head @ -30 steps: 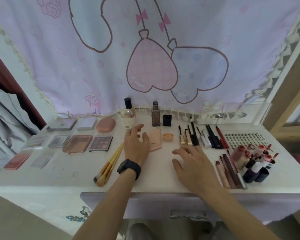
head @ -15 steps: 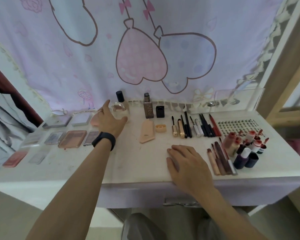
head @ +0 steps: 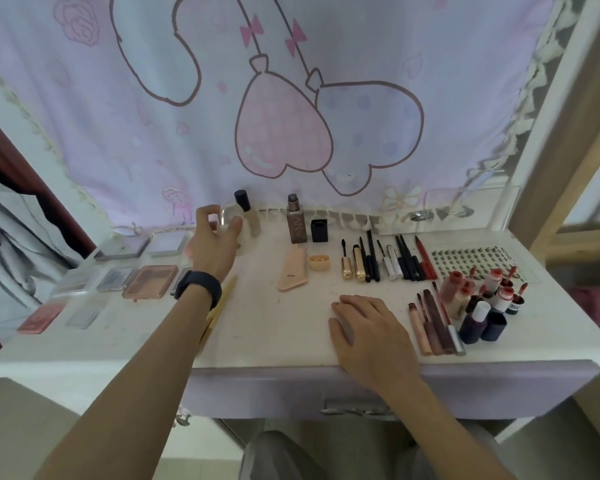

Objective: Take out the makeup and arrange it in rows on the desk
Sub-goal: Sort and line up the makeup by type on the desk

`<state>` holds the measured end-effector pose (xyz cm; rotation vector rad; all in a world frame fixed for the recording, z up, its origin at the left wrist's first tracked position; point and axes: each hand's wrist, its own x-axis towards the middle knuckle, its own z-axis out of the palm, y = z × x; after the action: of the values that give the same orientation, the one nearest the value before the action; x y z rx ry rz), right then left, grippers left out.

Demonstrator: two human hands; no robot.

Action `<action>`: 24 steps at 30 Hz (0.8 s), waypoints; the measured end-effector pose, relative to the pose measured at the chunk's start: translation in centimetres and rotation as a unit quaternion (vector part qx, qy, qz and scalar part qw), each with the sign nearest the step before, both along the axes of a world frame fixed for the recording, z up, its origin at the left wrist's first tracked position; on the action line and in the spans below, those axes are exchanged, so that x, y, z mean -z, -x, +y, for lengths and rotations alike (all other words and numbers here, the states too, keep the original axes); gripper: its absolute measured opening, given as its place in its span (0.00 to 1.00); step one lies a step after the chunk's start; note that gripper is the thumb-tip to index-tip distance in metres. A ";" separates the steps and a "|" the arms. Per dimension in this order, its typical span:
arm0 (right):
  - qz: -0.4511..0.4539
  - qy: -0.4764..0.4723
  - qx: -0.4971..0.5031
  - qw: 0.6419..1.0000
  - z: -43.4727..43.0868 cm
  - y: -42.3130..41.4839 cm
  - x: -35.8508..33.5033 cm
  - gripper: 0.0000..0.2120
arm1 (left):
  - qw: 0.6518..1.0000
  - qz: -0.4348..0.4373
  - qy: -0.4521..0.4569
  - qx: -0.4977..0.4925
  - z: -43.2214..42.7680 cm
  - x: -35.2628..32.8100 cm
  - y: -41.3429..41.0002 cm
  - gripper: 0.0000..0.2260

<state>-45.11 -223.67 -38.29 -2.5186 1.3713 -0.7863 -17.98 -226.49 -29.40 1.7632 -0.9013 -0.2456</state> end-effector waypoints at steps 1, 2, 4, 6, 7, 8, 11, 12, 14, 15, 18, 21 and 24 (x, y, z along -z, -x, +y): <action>-0.005 -0.002 0.001 1.000 0.1 0.0 -0.2 0.25 | 0.999 0.016 0.027 0.019 0.6 -0.4 0.8 0.13; -0.013 -0.005 0.002 1.000 0.2 0.0 -0.4 0.26 | 0.997 0.032 0.045 0.051 1.4 -0.6 1.7 0.13; -0.043 -0.027 0.003 0.999 0.4 0.0 -0.7 0.25 | 0.988 0.077 0.045 0.125 3.0 -0.6 3.7 0.14; -0.088 -0.060 0.000 0.994 0.6 0.1 -0.9 0.27 | 0.972 0.142 0.002 0.188 4.6 0.2 5.8 0.17; -0.112 -0.073 -0.004 0.991 0.7 0.2 -1.0 0.29 | 0.963 0.166 -0.022 0.210 5.4 0.7 6.8 0.18; -0.135 -0.084 -0.009 0.987 0.8 0.4 -1.1 0.31 | 0.959 0.171 -0.046 0.221 5.9 1.2 7.8 0.19; -0.194 -0.108 -0.028 0.975 1.0 0.7 -1.4 0.34 | 0.957 0.122 -0.083 0.250 7.0 2.7 9.7 0.14; -0.209 -0.115 -0.036 0.971 1.1 0.8 -1.6 0.32 | 0.954 0.117 -0.079 0.263 7.2 3.0 10.2 0.12; -0.220 -0.140 -0.049 0.964 1.2 0.7 -1.9 0.24 | 0.948 0.113 -0.069 0.291 7.1 3.4 10.9 0.09; -0.222 -0.155 -0.053 0.961 1.2 0.7 -2.1 0.21 | 0.945 0.105 -0.066 0.303 7.0 3.5 11.2 0.08; -0.261 -0.214 -0.039 0.941 0.7 0.6 -2.7 0.14 | 0.959 0.025 -0.045 0.279 6.9 3.8 12.2 0.10; -0.321 -0.271 -0.009 0.907 -0.2 0.6 -3.6 0.14 | 0.959 -0.106 0.003 0.264 7.4 5.0 12.4 0.18; -0.370 -0.326 -0.002 0.870 -1.0 0.4 -3.8 0.18 | 0.933 -0.239 0.030 0.266 7.7 6.7 11.8 0.22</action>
<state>-45.50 -224.67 -34.53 -1.4650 1.0868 -0.9395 -29.81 -218.80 -36.13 1.5107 -1.7232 -0.1313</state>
